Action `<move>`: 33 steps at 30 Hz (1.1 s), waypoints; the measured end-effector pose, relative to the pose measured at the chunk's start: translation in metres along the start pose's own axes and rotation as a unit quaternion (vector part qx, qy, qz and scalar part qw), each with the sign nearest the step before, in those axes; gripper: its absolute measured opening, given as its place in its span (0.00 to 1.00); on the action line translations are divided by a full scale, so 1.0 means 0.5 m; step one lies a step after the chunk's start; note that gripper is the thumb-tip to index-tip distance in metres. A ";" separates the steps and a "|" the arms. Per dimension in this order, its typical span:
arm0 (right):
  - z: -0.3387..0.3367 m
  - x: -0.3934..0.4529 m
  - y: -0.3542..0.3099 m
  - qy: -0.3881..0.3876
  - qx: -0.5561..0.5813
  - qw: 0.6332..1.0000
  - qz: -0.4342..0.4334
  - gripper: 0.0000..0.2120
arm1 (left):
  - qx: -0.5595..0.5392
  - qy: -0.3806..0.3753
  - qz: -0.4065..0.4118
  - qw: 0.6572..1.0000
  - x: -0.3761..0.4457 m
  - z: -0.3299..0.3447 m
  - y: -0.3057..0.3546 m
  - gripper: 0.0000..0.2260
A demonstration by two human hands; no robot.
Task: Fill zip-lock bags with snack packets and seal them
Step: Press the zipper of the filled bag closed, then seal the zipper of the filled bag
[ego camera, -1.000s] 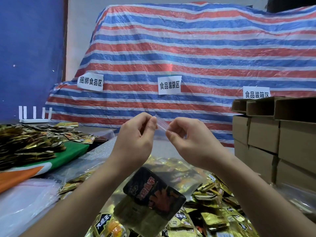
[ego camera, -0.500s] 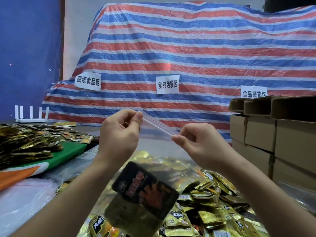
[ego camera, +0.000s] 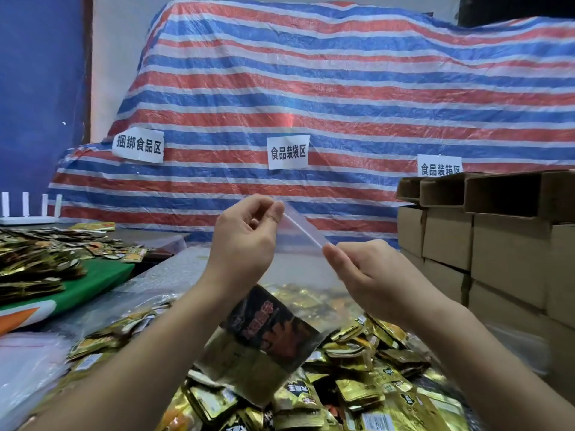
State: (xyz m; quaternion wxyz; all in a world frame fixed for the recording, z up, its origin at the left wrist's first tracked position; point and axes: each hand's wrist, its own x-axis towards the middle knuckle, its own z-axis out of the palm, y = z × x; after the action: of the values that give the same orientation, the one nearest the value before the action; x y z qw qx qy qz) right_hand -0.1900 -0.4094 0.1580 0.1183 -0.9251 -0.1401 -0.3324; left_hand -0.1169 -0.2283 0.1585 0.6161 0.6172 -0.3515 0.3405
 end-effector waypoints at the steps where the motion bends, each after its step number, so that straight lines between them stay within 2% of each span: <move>1: -0.005 -0.002 0.003 0.007 -0.002 1.000 0.005 0.31 | 0.004 -0.017 0.014 1.000 0.002 0.011 0.005 0.09; 4: -0.021 -0.004 0.017 0.025 0.001 1.000 0.015 0.33 | 0.023 -0.051 0.045 0.997 0.005 0.042 0.014 0.08; 7: -0.036 -0.010 0.036 0.049 -0.038 0.998 0.006 0.33 | 0.009 -0.048 0.046 0.998 0.011 0.061 0.014 0.08; 11: -0.041 -0.018 0.065 0.074 -0.020 0.997 0.003 0.28 | 0.002 -0.051 0.050 0.997 0.022 0.084 0.018 0.09; 16: -0.053 -0.020 0.092 0.092 0.002 0.996 0.002 0.25 | 0.026 -0.063 0.105 0.992 0.050 0.118 0.024 0.11; 19: -0.074 -0.011 0.110 0.139 -0.008 0.990 0.007 0.22 | 0.010 -0.044 0.111 0.993 0.072 0.157 0.020 0.11; 22: -0.099 0.013 0.138 0.171 -0.045 0.984 0.034 0.24 | 0.033 -0.046 0.087 0.995 0.097 0.205 0.012 0.13; 26: -0.124 0.054 0.195 0.193 -0.061 0.970 0.133 0.25 | 0.065 -0.122 -0.024 0.990 0.107 0.253 -0.004 0.16; 28: -0.131 0.069 0.230 0.202 -0.058 0.961 0.177 0.25 | 0.072 -0.135 -0.067 0.986 0.091 0.259 -0.021 0.18; 31: -0.113 0.074 0.273 0.216 -0.097 0.947 0.217 0.24 | 0.084 -0.154 -0.091 0.980 0.044 0.240 -0.061 0.16; 33: -0.068 0.057 0.289 0.197 -0.128 0.947 0.221 0.23 | 0.079 -0.169 -0.114 0.976 0.012 0.221 -0.087 0.13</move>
State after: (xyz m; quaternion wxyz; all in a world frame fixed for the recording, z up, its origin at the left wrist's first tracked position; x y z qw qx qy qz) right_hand -0.1398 -0.5498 0.1836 0.0950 -0.8561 0.1376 -0.4891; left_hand -0.0781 -0.3390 0.1400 0.5323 0.7484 -0.3496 0.1854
